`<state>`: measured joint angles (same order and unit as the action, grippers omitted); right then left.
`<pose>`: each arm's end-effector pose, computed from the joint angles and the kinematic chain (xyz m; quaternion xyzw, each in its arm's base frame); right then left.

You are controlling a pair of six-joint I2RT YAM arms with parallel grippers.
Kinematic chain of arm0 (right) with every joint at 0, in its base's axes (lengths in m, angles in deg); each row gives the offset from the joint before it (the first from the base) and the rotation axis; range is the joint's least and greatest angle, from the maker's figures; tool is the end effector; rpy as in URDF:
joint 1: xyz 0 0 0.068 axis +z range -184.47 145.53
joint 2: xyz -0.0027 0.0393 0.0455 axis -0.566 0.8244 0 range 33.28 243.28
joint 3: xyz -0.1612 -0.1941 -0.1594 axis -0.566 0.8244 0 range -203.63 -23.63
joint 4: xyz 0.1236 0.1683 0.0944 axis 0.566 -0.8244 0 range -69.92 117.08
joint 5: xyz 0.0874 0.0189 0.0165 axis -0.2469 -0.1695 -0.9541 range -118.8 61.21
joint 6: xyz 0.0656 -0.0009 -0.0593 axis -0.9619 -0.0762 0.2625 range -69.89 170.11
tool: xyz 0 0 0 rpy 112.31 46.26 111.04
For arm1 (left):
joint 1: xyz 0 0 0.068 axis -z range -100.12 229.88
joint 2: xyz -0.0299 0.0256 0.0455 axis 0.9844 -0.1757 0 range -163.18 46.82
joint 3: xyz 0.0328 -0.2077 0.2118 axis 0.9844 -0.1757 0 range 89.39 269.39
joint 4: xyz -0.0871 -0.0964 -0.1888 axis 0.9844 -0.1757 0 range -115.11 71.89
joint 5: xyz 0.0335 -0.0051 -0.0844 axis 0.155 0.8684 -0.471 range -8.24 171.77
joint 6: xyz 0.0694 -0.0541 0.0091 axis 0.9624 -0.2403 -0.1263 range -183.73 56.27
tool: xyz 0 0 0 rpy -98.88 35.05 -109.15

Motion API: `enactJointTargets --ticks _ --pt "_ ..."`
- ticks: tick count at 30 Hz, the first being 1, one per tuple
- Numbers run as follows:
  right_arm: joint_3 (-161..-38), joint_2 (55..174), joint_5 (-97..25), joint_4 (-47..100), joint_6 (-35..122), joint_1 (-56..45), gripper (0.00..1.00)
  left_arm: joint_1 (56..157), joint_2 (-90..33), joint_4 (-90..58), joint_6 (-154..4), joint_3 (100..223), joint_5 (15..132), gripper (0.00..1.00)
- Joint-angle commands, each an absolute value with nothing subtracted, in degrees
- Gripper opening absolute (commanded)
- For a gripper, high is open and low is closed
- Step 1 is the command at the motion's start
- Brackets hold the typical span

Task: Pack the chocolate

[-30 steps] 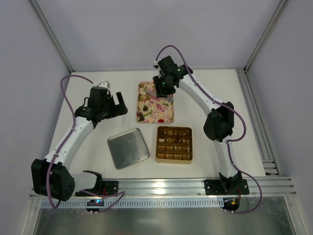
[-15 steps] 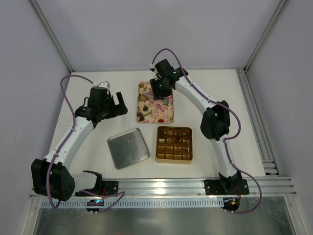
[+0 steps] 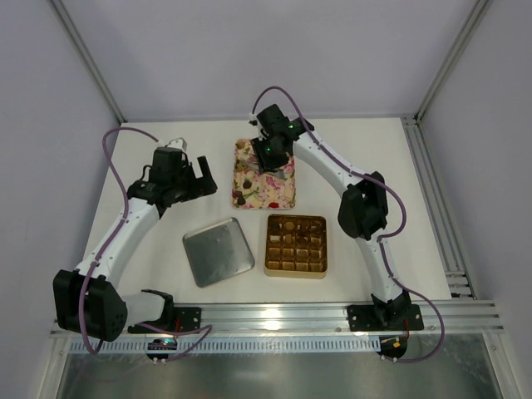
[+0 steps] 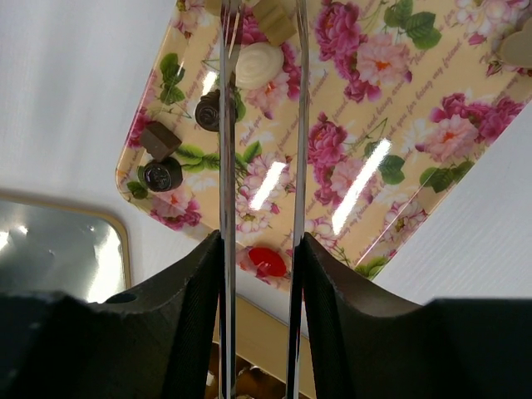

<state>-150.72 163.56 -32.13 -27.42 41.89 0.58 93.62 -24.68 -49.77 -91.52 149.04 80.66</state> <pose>0.4087 0.2923 0.2544 -0.2306 0.9320 0.1286 0.2482 0.2489 -0.0623 0.2994 -0.1086 0.9124 -0.1482 0.3658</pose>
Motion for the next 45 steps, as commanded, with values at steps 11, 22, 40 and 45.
enactJointTargets --ticks 11,22,40,45 --pt "-150.72 162.75 -30.55 -27.94 42.64 0.77 0.4 93.5 -24.54 -49.57 -90.53 151.0 80.71 1.0" --pt "-150.81 162.48 -30.03 -28.64 42.56 0.77 0.32 93.59 -24.54 -49.66 -90.45 151.0 80.8 1.0" --pt "-151.51 154.58 -29.06 -29.34 40.88 -0.81 0.25 93.5 -24.02 -49.57 -90.45 151.0 80.89 1.0" --pt "-149.14 151.42 -29.06 -29.52 40.45 -0.99 0.25 93.5 -23.84 -49.57 -90.53 151.08 80.8 1.0"
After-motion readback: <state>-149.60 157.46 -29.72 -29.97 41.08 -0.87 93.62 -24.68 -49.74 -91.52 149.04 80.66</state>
